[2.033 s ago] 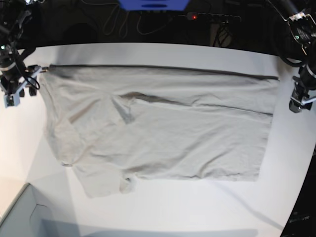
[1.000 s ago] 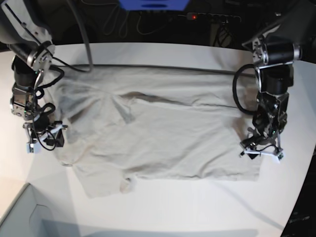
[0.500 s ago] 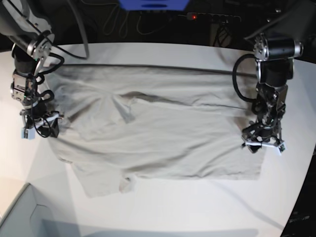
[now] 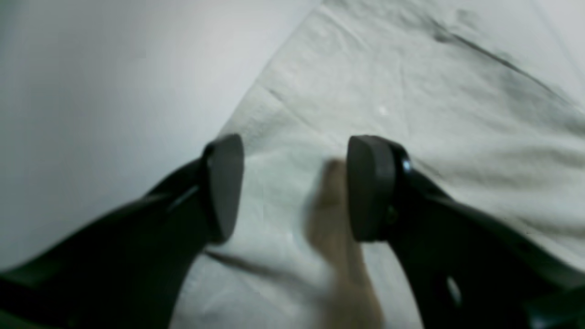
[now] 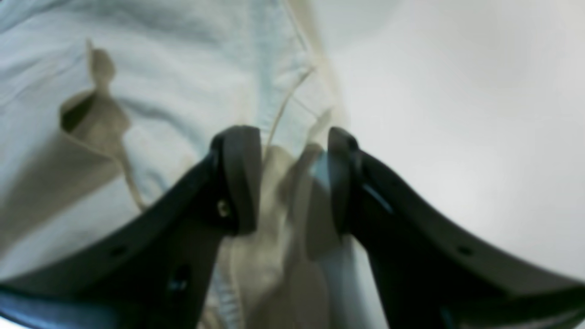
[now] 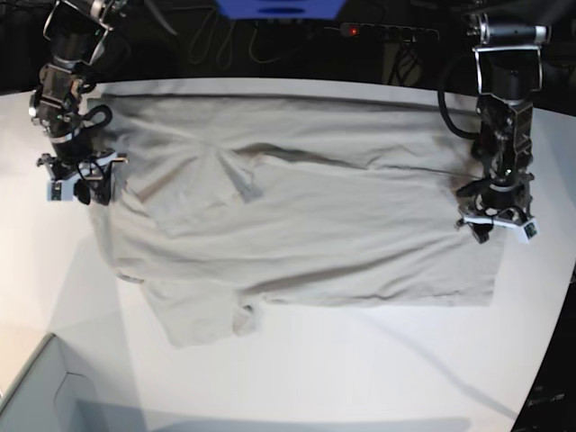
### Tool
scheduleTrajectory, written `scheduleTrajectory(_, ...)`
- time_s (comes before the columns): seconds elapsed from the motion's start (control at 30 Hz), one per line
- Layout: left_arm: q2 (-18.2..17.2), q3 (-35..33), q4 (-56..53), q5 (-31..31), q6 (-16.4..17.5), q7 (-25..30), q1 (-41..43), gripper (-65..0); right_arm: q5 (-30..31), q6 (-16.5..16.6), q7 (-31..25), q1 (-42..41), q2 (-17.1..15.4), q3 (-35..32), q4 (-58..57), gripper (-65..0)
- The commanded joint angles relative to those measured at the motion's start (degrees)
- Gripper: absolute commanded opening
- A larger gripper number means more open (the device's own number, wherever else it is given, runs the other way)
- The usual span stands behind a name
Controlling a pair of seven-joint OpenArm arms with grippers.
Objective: Layout the t-shirt on the table in an organized manner, then fold the t-shirt properly
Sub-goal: 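Lower both grippers to the t-shirt's middle and grasp the fabric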
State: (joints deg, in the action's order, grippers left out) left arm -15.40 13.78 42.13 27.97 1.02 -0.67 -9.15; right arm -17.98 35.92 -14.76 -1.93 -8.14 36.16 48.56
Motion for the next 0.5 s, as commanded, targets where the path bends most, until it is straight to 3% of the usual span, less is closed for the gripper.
scheduleTrajectory(0.0, -0.12, -0.02, 0.38, 0.56, -1.15, -4.65, 1.02, -28.8, -2.11, -0.36, 3.82, 1.54, 0.54, 0.1, 1.25, -40.6)
scheduleTrajectory(0.23, -0.12, -0.02, 3.89, 0.65, -1.15, -4.65, 4.88, -28.8, -0.62, -0.36, 3.82, 9.45, 3.97, 0.1, 9.95, -40.8)
scheduleTrajectory(0.4, -0.12, -0.02, 7.59, 0.65, -1.15, -4.65, 7.17, -28.8, 5.27, -0.36, 3.82, 10.77, 3.44, 0.01, 10.92, -40.6)
scheduleTrajectory(0.47, -0.21, -0.02, 9.08, 0.65, -1.5, -4.65, 7.26, -28.8, 7.74, -0.36, 3.82, 10.59, 1.77, -0.07, 10.92, -40.5)
